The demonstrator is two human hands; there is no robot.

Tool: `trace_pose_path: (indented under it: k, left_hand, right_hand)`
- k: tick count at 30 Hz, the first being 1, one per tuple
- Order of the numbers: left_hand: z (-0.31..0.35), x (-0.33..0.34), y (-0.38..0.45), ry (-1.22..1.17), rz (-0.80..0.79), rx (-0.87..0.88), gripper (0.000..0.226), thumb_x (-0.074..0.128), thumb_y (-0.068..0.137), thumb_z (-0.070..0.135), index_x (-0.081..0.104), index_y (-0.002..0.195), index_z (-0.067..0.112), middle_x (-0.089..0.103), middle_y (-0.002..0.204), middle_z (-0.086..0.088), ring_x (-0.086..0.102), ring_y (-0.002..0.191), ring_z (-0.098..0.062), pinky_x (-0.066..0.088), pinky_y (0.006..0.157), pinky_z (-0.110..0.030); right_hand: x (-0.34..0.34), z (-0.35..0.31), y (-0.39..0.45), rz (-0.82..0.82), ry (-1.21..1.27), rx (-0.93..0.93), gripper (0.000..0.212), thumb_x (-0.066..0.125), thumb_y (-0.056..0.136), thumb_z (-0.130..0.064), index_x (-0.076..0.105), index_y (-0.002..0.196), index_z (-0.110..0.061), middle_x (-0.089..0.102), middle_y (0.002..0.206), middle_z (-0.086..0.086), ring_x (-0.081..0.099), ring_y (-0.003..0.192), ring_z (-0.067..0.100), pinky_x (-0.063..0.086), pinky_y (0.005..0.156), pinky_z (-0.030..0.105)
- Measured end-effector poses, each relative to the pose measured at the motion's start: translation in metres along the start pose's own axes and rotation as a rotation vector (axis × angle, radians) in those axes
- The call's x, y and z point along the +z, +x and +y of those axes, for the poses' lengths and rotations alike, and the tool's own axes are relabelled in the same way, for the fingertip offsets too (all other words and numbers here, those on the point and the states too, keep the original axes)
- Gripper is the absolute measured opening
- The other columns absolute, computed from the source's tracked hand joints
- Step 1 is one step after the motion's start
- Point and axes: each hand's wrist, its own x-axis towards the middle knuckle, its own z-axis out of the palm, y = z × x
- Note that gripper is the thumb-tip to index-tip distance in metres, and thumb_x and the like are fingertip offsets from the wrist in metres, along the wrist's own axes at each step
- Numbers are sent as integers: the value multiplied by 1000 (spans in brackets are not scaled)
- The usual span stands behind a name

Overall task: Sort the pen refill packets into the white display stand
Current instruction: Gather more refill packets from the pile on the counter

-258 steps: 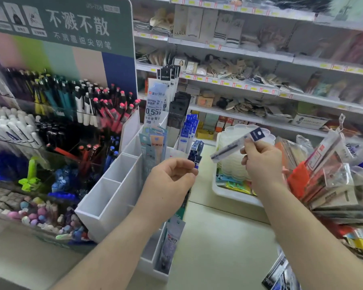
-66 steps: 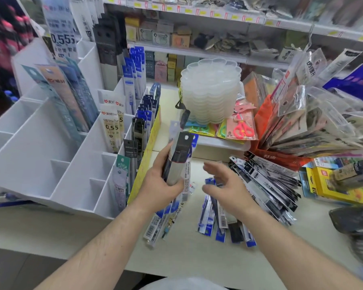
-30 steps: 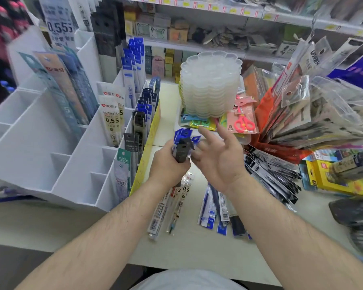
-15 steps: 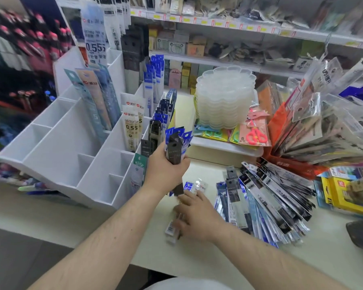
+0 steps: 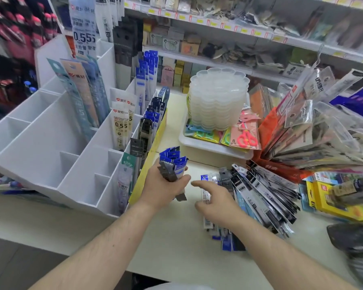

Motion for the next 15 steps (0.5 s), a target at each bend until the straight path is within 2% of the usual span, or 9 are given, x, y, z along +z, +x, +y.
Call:
trace_pose_path:
  k: [2, 4, 6, 8, 10, 11, 13, 15]
  left_hand:
    - [-8, 2, 0, -37, -8, 34, 32, 80, 69, 2, 65, 96, -1, 67, 78, -2, 60, 63, -6, 52, 58, -17]
    - [-19, 3, -2, -53, -34, 22, 50, 82, 61, 20, 65, 104, 1, 70, 81, 7, 63, 72, -5, 54, 68, -18]
    - [-28, 5, -5, -54, -50, -24, 59, 78, 55, 33, 65, 105, 3, 73, 83, 10, 66, 79, -6, 55, 74, -21]
    - [-36, 7, -6, -62, -63, -72, 53, 77, 54, 33, 66, 96, 4, 72, 80, 5, 65, 77, -11, 55, 74, -31]
    - [-38, 9, -6, -77, -83, -92, 43, 76, 54, 31, 65, 88, 7, 70, 75, 4, 63, 72, -14, 53, 70, -35]
    - [-37, 9, -5, -72, -93, -87, 38, 76, 55, 31, 64, 84, 10, 69, 72, 5, 62, 70, -13, 53, 67, -32]
    - [-32, 9, -6, -54, -107, -66, 30, 77, 57, 31, 64, 79, 14, 68, 69, 7, 61, 67, -10, 51, 64, -25]
    - [-25, 7, -7, -60, -94, -67, 20, 78, 61, 21, 65, 75, 17, 67, 67, 8, 59, 67, -10, 50, 63, -23]
  right_hand:
    - [4, -10, -2, -64, 57, -12, 67, 58, 77, -11, 52, 136, -41, 55, 134, -21, 51, 118, -6, 38, 99, 15]
    - [8, -11, -2, -108, 66, -9, 65, 54, 73, -9, 55, 126, -46, 62, 124, -22, 60, 99, -2, 47, 83, 14]
    - [12, -13, -2, -137, 40, -5, 63, 52, 74, -5, 57, 122, -45, 66, 117, -16, 61, 98, 4, 47, 78, 11]
    - [16, -16, -3, -169, -31, -14, 60, 53, 75, -2, 59, 124, -37, 65, 120, -9, 56, 110, 11, 43, 95, 17]
    - [18, -15, -1, -190, -107, -20, 57, 55, 77, -2, 57, 128, -26, 62, 125, -5, 50, 118, 14, 31, 115, 34]
    - [19, -14, 0, -192, -129, -18, 56, 55, 77, -3, 56, 128, -24, 62, 125, -3, 48, 118, 15, 26, 117, 39]
    - [19, -15, 1, -184, -138, -19, 54, 55, 74, -8, 57, 126, -24, 62, 122, -1, 50, 117, 16, 29, 116, 42]
    - [17, -16, 0, -134, -81, -31, 54, 54, 72, -12, 61, 123, -29, 65, 122, -6, 54, 116, 13, 39, 109, 31]
